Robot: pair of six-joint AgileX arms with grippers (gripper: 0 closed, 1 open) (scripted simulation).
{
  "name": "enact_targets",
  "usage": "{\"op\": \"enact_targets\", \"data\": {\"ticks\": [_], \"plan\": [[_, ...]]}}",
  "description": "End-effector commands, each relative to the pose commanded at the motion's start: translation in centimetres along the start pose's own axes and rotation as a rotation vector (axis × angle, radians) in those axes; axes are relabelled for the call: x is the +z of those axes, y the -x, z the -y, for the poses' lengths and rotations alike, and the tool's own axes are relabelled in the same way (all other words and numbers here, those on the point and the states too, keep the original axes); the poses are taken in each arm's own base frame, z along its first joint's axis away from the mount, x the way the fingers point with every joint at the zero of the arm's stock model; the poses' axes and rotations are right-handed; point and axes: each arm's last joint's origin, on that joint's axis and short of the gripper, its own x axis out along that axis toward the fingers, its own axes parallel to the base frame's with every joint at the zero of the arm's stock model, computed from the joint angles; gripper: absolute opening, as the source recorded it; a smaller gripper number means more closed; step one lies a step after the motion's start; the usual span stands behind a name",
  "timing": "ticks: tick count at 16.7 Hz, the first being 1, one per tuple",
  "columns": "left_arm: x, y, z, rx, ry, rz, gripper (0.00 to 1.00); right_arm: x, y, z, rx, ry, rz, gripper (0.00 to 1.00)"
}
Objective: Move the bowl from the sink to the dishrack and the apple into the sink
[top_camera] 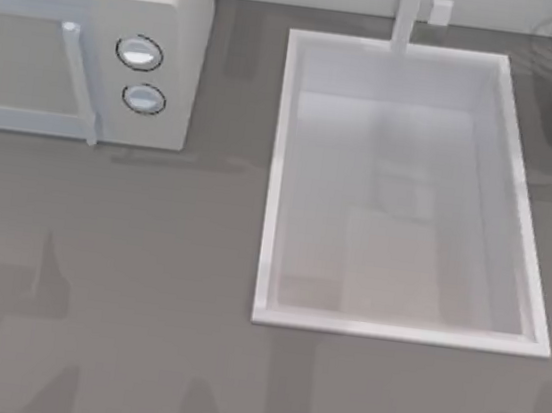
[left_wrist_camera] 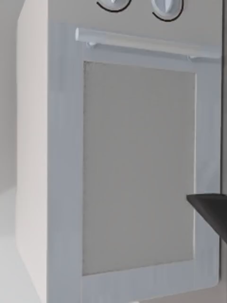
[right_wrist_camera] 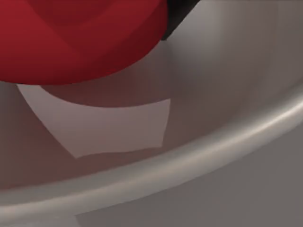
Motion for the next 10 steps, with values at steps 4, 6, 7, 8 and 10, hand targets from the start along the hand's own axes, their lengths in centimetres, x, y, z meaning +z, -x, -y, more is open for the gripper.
{"op": "enact_targets", "data": {"ticks": [4,6,7,8,10], "plan": [[0.0,0.0,0.0,0.0,0.0,0.0,1.0,0.0,0.0,0.0,0.0,0.0,0.0,0.0],[0.0,0.0,0.0,0.0,0.0,0.0,1.0,0.0,0.0,0.0,0.0,0.0,0.0,0.0],[0.0,0.0,0.0,0.0,0.0,0.0,1.0,-1.4,3.1,-0.1,0.004,-0.056,0.021,0.0],[0.0,0.0,0.0,0.0,0.0,0.0,1.0,-1.4,3.1,-0.1,0.004,-0.055,0.022,0.0],[0.0,0.0,0.0,0.0,0.0,0.0,1.0,-1.0,4.0,0.0,0.002,-0.051,0.025,0.0]]}}
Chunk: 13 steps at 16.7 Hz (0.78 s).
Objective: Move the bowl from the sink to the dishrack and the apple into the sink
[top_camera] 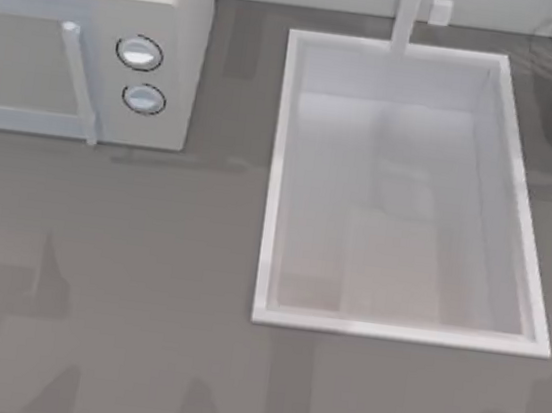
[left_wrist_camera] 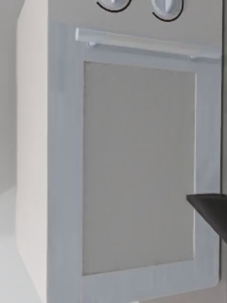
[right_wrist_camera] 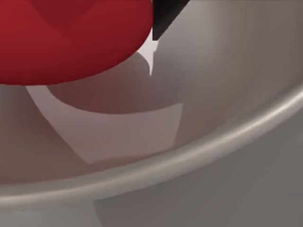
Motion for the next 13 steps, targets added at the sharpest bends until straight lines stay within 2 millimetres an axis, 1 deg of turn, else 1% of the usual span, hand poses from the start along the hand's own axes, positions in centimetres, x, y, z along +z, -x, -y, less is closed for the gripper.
{"op": "enact_targets", "data": {"ticks": [2,6,8,10,13], "plan": [[0.0,0.0,0.0,0.0,0.0,0.0,1.0,0.3,1.7,0.1,0.001,-0.002,-0.005,0.0],[0.0,0.0,0.0,0.0,0.0,0.0,1.0,0.2,6.2,0.1,0.009,-0.006,-0.025,0.0],[0.0,0.0,0.0,0.0,0.0,0.0,1.0,0.0,8.1,0.0,0.006,-0.005,-0.014,0.0],[0.0,0.0,0.0,0.0,0.0,0.0,1.0,-0.1,9.0,-0.1,0.002,-0.005,-0.004,0.0],[0.0,0.0,0.0,0.0,0.0,0.0,1.0,-0.1,8.9,-0.1,0.004,-0.005,-0.008,0.0]]}}
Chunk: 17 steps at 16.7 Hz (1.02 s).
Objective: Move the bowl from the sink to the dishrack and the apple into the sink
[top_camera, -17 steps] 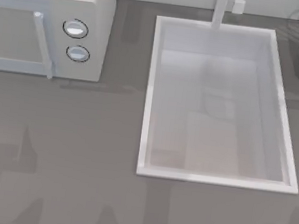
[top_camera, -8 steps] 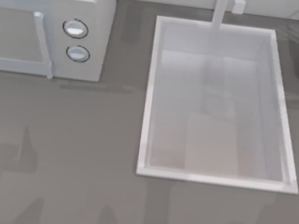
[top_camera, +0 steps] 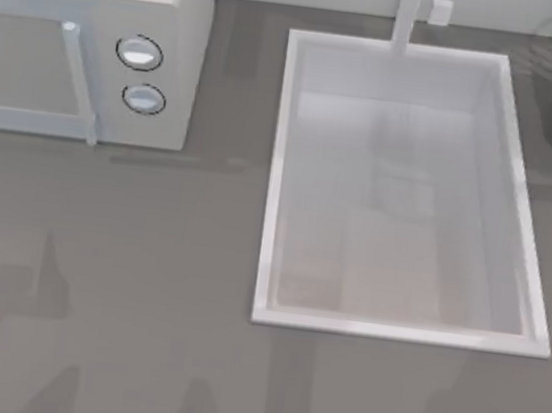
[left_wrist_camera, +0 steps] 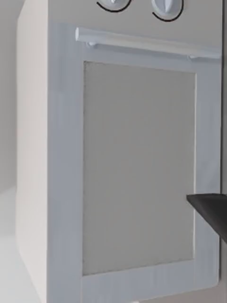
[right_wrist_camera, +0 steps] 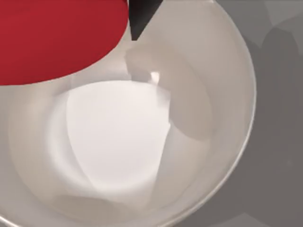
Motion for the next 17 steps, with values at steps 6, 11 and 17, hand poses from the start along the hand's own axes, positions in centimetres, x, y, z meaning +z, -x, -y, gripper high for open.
{"op": "enact_targets", "data": {"ticks": [6,11,17], "plan": [[0.0,0.0,0.0,0.0,0.0,0.0,1.0,2.0,-0.9,-1.8,-0.084,0.073,0.099,0.0],[0.0,0.0,0.0,0.0,0.0,0.0,1.0,5.8,-2.5,-6.6,-0.24,0.177,0.388,0.0],[0.0,0.0,0.0,0.0,0.0,0.0,1.0,8.0,-3.1,-15.9,-0.307,0.214,0.904,0.0]]}}
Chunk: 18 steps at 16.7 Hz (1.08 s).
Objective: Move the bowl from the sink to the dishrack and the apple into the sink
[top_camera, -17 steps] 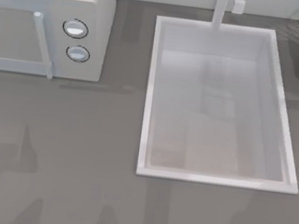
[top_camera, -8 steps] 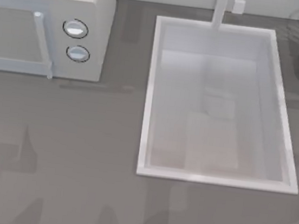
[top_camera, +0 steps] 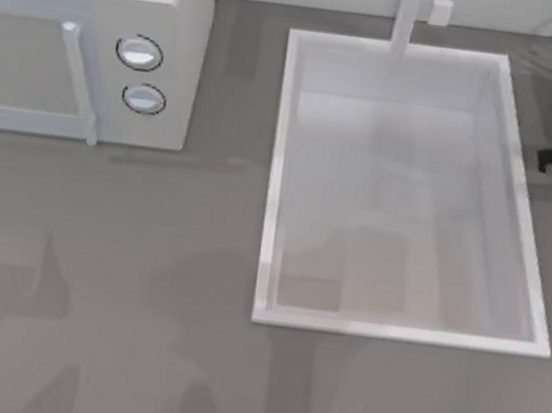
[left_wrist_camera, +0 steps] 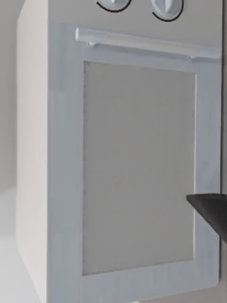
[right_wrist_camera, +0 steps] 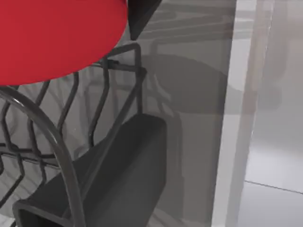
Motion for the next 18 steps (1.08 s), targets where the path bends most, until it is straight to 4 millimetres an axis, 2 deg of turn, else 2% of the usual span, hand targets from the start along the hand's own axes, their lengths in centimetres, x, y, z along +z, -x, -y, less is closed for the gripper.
{"op": "enact_targets", "data": {"ticks": [4,8,12,18], "plan": [[0.0,0.0,0.0,0.0,0.0,0.0,1.0,1.4,2.7,-5.7,0.01,-0.111,0.319,0.0],[0.0,0.0,0.0,0.0,0.0,0.0,1.0,1.5,6.2,-9.5,0.068,-0.248,0.54,0.0],[0.0,0.0,0.0,0.0,0.0,0.0,1.0,1.1,8.4,-11.3,0.115,-0.331,0.636,0.0],[0.0,0.0,0.0,0.0,0.0,0.0,1.0,1.1,8.4,-11.4,0.119,-0.338,0.641,0.0]]}}
